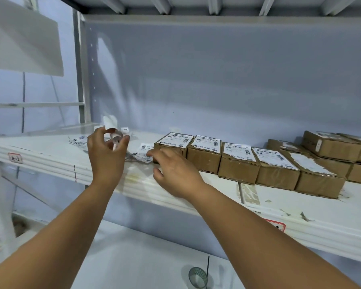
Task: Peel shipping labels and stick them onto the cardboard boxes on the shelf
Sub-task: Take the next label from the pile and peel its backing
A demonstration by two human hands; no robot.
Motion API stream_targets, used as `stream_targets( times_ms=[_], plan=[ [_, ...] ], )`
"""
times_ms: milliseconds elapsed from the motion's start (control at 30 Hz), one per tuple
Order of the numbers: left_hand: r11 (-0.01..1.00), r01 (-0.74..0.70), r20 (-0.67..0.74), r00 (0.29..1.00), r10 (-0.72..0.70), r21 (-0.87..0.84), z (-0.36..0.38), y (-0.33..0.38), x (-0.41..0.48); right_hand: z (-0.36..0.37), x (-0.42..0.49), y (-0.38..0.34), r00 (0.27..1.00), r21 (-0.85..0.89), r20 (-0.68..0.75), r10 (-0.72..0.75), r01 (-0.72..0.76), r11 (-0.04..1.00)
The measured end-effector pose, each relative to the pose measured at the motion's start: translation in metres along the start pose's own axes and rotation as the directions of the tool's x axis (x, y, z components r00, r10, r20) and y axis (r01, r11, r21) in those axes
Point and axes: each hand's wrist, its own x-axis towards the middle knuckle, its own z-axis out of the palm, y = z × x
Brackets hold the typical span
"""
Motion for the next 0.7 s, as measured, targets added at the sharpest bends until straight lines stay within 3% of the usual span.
stream_targets(
  times_ms=[200,300,433,533,700],
  plan=[
    [0.961,0.077,-0.115,0.987,-0.111,-0.267,0.012,0.02,0.005,-0.001,0.009,0.0,0.957,-0.018,0.282,-0.06,0.067,0.998],
    [0.924,0.172,-0.061,0.977,-0.204,-0.343,0.014,0.021,0.015,-0.003,0.015,0.002,0.928,-0.006,0.37,-0.032,0.036,0.999],
    [0.852,0.293,0.017,0.948,-0.318,-0.433,0.011,0.016,0.021,-0.008,0.014,0.001,0.935,-0.07,0.35,-0.053,0.083,0.994],
    [0.768,0.372,0.036,0.909,-0.416,-0.521,0.004,0.014,0.023,-0.009,0.021,-0.013,0.96,-0.104,0.259,-0.105,0.136,0.985],
    [0.662,0.426,0.092,0.874,-0.477,-0.616,-0.006,0.013,0.024,0.009,0.05,-0.041,0.975,0.134,0.219,-0.04,0.011,0.991]
  ],
)
